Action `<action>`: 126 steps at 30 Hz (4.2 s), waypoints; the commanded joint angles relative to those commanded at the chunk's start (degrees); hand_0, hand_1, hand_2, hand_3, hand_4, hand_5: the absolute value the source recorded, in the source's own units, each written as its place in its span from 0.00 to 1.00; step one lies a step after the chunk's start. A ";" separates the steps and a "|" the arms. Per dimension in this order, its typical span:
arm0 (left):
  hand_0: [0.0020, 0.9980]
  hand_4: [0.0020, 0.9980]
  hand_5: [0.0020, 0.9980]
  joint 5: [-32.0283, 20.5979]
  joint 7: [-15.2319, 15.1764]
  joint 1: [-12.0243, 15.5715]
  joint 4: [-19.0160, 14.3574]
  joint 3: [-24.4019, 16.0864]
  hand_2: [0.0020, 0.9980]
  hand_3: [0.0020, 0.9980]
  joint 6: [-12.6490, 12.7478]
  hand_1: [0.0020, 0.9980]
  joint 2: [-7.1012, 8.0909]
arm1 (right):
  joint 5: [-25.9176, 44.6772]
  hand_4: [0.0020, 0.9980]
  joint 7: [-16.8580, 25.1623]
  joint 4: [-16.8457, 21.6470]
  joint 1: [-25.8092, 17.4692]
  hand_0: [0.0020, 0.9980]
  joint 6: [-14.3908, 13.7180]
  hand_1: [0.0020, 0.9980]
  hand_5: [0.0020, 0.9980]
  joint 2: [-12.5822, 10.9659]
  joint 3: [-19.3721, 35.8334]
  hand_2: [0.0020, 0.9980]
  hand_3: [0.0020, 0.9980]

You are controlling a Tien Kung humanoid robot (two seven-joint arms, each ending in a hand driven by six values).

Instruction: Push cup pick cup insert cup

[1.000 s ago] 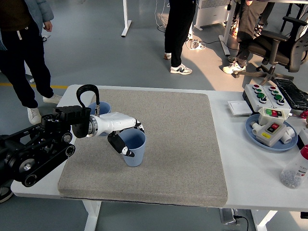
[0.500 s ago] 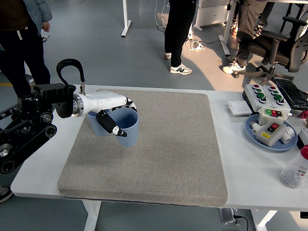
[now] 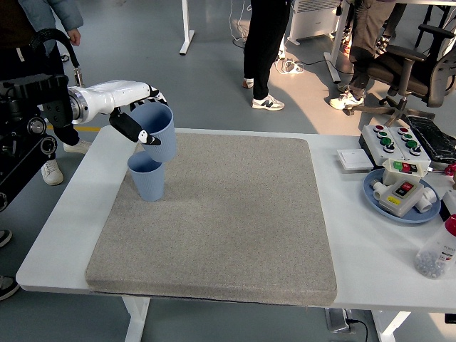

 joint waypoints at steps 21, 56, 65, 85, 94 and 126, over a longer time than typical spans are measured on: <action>0.52 0.53 0.06 -0.13 -3.58 -2.37 13.44 6.64 0.49 0.49 6.21 0.52 -2.50 | -0.24 0.33 -0.14 0.00 0.76 0.53 -0.14 0.55 0.87 -0.25 -0.09 0.63 0.71; 1.00 1.00 0.65 0.05 -1.46 -1.75 19.02 10.24 1.00 1.00 12.70 1.00 -3.35 | 0.03 0.33 0.00 0.00 1.17 0.53 -0.24 0.55 0.86 -0.42 -0.24 0.62 0.70; 0.96 0.84 0.75 -7.78 -1.09 1.46 14.52 7.05 1.00 0.99 27.37 0.95 -2.74 | 0.33 0.33 -0.01 0.00 0.85 0.53 -0.27 0.55 0.86 -0.29 -0.19 0.62 0.70; 0.77 0.70 0.97 -48.45 3.28 34.21 -22.15 -28.30 0.80 0.75 34.14 0.79 -2.02 | -0.86 0.33 0.01 0.00 -0.21 0.53 -0.40 0.55 0.86 0.03 1.99 0.62 0.70; 0.80 0.71 1.00 -70.05 0.52 49.94 -27.88 -36.78 0.84 0.79 28.74 0.83 -8.04 | -1.50 0.33 0.66 0.00 0.50 0.53 -0.53 0.55 0.86 -0.13 3.67 0.62 0.70; 0.87 0.70 1.00 -77.17 -6.56 62.94 -27.07 -41.16 0.91 0.87 29.62 0.88 -13.43 | -4.77 0.31 0.00 0.00 1.20 0.53 -0.33 0.55 0.86 -0.38 5.65 0.62 0.68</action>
